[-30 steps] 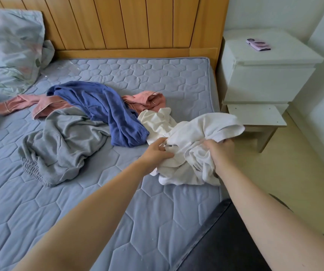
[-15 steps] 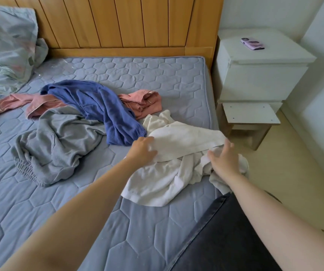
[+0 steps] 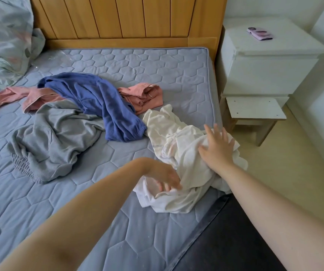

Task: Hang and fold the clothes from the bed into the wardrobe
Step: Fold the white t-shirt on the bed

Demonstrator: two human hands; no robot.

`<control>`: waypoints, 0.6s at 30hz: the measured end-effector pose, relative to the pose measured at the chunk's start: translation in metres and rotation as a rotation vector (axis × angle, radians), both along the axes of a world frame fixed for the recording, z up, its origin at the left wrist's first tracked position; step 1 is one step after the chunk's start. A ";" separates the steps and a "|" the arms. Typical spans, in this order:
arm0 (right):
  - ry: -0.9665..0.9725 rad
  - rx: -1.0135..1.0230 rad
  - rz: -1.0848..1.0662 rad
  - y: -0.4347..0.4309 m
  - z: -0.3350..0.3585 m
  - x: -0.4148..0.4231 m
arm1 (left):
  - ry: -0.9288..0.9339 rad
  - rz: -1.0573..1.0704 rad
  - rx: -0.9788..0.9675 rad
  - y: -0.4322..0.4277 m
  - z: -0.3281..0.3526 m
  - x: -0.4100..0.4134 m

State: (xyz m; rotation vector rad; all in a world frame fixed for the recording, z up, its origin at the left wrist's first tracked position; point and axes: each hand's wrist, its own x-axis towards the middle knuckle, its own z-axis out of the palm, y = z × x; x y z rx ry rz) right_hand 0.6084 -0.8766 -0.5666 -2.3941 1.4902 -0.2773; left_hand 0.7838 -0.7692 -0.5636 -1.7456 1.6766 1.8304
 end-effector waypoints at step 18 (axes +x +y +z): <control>-0.157 0.285 0.105 0.024 0.006 0.000 | 0.514 1.308 -0.280 -0.021 -0.022 0.033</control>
